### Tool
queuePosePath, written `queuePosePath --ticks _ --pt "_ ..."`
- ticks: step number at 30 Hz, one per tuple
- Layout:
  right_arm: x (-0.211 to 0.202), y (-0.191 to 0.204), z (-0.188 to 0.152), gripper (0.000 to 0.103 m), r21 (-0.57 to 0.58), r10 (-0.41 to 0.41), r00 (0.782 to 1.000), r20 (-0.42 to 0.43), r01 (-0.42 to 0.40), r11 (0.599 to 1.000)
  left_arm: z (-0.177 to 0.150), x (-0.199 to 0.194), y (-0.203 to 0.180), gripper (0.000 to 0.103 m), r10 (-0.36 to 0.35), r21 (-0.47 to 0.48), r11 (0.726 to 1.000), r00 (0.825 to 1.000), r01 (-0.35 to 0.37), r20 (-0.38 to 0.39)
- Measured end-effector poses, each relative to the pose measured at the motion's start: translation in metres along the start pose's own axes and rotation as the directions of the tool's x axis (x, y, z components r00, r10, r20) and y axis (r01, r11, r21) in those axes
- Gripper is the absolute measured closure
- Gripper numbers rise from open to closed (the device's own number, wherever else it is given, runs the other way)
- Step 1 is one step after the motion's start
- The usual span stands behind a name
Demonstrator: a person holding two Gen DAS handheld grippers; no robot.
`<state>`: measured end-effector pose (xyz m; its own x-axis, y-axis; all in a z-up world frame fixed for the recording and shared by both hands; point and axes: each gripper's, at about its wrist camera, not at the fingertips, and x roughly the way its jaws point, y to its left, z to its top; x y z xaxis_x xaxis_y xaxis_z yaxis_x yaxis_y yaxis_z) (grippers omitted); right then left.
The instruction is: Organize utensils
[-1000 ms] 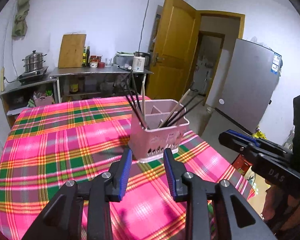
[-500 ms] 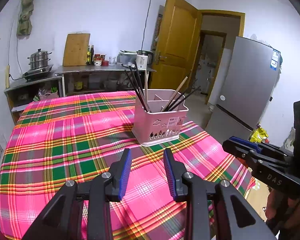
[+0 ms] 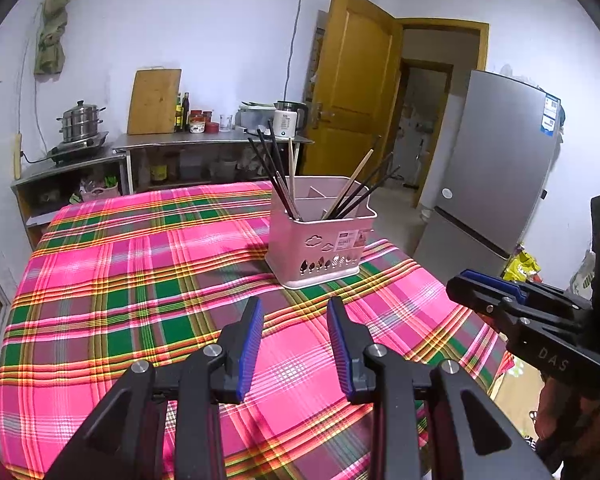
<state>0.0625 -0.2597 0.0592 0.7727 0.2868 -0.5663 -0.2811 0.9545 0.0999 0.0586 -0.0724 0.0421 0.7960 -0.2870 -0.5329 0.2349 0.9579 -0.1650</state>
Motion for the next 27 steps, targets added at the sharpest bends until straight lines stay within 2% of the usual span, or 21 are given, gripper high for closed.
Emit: queuePosePath --ticks 27 --pt "0.0021 -0.0001 -0.0008 0.080 0.000 -0.001 1.000 -0.003 0.001 1.000 -0.0004 0.0002 0.0012 0.071 0.015 0.000 1.000 1.000 -0.015 -0.002"
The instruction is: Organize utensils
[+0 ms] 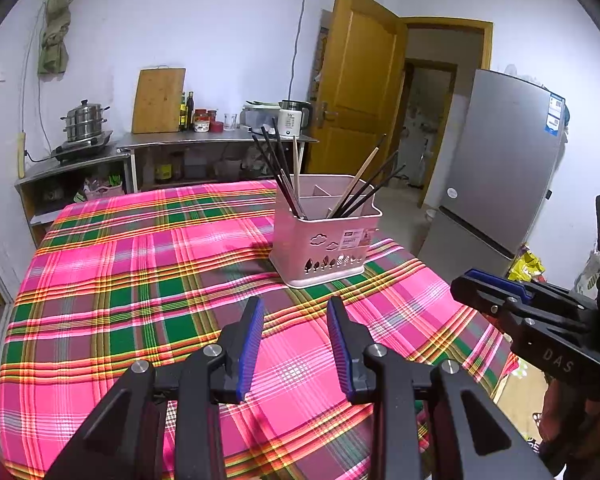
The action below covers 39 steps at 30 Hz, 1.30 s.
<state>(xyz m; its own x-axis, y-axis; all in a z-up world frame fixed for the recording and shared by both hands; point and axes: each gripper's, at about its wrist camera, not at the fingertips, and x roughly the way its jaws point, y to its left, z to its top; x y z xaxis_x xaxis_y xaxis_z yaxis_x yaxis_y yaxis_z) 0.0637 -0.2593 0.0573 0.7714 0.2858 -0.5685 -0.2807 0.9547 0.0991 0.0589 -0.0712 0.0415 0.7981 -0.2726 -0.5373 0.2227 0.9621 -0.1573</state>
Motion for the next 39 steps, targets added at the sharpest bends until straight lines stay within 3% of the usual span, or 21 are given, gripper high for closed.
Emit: queuePosePath --ticks 39 --pt "0.0017 -0.0028 -0.0013 0.080 -0.003 -0.002 1.000 -0.005 0.002 1.000 0.0010 0.0005 -0.0041 0.071 0.001 0.001 1.000 1.000 -0.001 0.005"
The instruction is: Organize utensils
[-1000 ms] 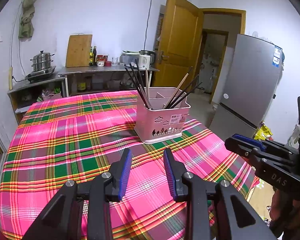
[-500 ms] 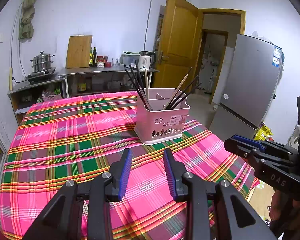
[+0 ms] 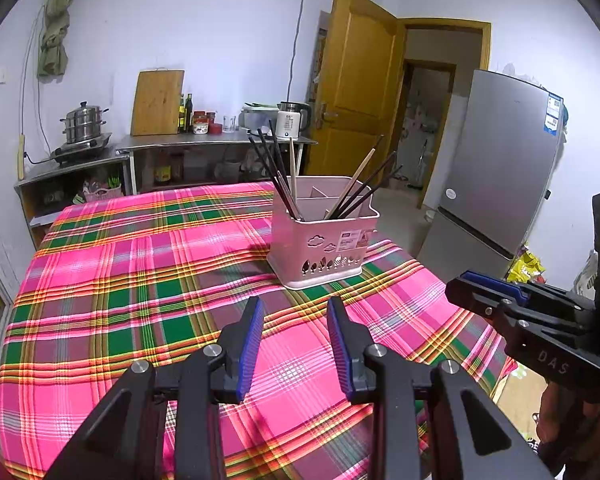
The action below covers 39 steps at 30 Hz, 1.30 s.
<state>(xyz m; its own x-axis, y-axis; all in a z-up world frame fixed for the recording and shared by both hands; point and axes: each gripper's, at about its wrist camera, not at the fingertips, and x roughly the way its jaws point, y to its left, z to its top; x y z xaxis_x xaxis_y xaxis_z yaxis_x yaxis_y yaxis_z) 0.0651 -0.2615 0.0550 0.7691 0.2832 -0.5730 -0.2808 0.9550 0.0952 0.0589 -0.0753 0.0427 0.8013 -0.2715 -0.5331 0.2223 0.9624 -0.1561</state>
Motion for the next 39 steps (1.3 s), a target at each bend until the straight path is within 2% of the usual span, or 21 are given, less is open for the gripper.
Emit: queuePosePath --ticks 39 --pt "0.0022 -0.0059 -0.0039 0.080 -0.001 -0.003 1.000 -0.011 0.003 1.000 -0.0043 0.0051 -0.0023 0.071 -0.025 -0.007 1.000 1.000 0.025 0.001"
